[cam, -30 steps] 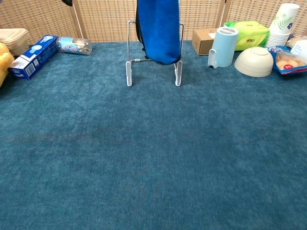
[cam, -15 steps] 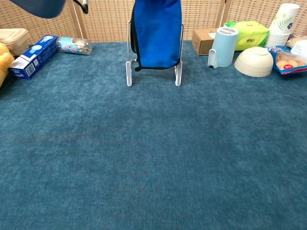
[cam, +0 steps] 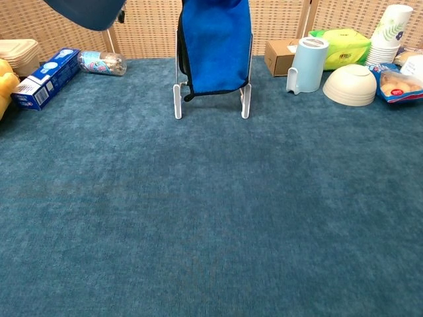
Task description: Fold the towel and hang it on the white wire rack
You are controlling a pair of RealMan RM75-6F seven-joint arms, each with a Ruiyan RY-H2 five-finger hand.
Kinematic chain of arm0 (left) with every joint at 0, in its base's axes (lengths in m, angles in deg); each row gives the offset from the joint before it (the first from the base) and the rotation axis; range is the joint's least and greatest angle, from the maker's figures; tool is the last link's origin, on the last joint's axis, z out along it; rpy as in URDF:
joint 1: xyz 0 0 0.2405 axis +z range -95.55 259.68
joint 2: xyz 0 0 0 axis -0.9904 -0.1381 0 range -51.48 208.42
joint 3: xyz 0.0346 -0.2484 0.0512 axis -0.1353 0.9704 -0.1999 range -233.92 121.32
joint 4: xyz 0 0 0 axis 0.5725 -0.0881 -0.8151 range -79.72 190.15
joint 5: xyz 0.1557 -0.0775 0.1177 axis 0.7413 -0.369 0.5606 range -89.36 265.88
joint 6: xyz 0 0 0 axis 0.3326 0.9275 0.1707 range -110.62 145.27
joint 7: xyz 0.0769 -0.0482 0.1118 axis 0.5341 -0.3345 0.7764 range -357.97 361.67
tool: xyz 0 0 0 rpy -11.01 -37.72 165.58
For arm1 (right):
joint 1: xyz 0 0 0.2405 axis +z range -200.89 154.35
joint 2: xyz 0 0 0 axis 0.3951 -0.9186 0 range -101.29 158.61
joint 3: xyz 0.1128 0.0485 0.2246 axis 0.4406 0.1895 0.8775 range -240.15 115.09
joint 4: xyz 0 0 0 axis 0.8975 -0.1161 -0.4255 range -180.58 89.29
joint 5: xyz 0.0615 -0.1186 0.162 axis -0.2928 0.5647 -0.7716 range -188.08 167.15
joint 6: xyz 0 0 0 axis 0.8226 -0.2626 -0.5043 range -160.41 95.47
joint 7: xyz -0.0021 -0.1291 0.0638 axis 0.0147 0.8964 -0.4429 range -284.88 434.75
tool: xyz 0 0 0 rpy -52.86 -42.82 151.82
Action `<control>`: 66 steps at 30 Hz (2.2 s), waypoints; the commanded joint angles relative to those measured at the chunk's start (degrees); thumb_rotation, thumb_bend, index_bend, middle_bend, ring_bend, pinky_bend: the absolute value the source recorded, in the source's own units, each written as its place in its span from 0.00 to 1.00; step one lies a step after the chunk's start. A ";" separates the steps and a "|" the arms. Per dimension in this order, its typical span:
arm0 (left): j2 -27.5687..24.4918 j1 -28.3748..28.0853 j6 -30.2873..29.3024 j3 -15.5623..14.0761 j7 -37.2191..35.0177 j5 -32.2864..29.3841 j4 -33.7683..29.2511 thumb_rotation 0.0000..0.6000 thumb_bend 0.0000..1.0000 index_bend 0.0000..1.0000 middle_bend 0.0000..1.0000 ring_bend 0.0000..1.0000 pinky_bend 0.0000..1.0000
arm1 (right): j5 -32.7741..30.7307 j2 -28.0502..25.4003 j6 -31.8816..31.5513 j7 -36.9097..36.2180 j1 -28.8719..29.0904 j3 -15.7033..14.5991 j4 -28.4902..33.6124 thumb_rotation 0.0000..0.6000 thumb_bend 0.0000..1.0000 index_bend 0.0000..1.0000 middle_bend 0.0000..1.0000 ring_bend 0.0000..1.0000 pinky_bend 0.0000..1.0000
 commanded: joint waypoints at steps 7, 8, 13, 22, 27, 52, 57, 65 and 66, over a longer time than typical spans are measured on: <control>2.72 -0.60 4.22 -1.18 3.28 0.90 4.18 1.00 0.47 0.35 0.16 0.02 0.00 | 0.13 -0.21 -0.40 -0.05 -0.41 0.06 0.32 1.00 0.09 0.00 0.03 0.00 0.00; 2.59 -0.57 4.11 -1.27 3.79 0.98 3.88 1.00 0.45 0.26 0.12 0.00 0.00 | 0.20 -0.21 -0.45 -0.08 -0.46 0.03 0.32 1.00 0.09 0.00 0.03 0.00 0.00; 1.65 -0.05 2.55 -1.97 6.19 1.87 1.83 1.00 0.44 0.02 0.01 0.00 0.00 | 0.57 -0.15 -0.68 -0.44 -0.64 -0.02 0.30 1.00 0.09 0.00 0.03 0.00 0.00; 1.40 0.93 0.58 -3.05 9.55 2.87 0.84 1.00 0.40 0.00 0.00 0.00 0.00 | 0.99 -0.49 -1.24 -0.59 -1.04 0.00 0.54 1.00 0.09 0.00 0.03 0.00 0.00; 1.61 1.00 0.07 -2.80 8.87 4.05 0.95 1.00 0.35 0.00 0.00 0.00 0.00 | 0.91 -0.62 -1.15 -0.44 -1.13 0.01 0.77 1.00 0.09 0.00 0.03 0.00 0.00; -10.96 13.23 -7.50 -3.60 -0.10 11.32 -25.65 1.00 0.20 0.01 0.00 0.00 0.00 | 1.77 -2.21 -0.26 1.09 0.33 1.08 2.20 1.00 0.09 0.00 0.03 0.00 0.00; -19.11 21.06 -10.76 -6.64 -2.59 13.56 -41.73 1.00 0.20 0.04 0.01 0.00 0.00 | 2.22 -3.31 1.08 2.53 1.71 1.46 3.48 1.00 0.09 0.00 0.02 0.00 0.00; -29.84 31.49 -16.21 -11.69 -6.45 18.28 -59.84 1.00 0.20 0.06 0.02 0.00 0.00 | 2.30 -4.71 3.18 4.65 3.83 2.08 5.57 1.00 0.09 0.00 0.02 0.00 0.00; -31.21 32.98 -17.00 -12.38 -7.30 19.12 -61.98 1.00 0.20 0.06 0.02 0.00 0.00 | 2.24 -4.87 3.44 4.92 4.07 2.15 5.86 1.00 0.09 0.00 0.02 0.00 0.00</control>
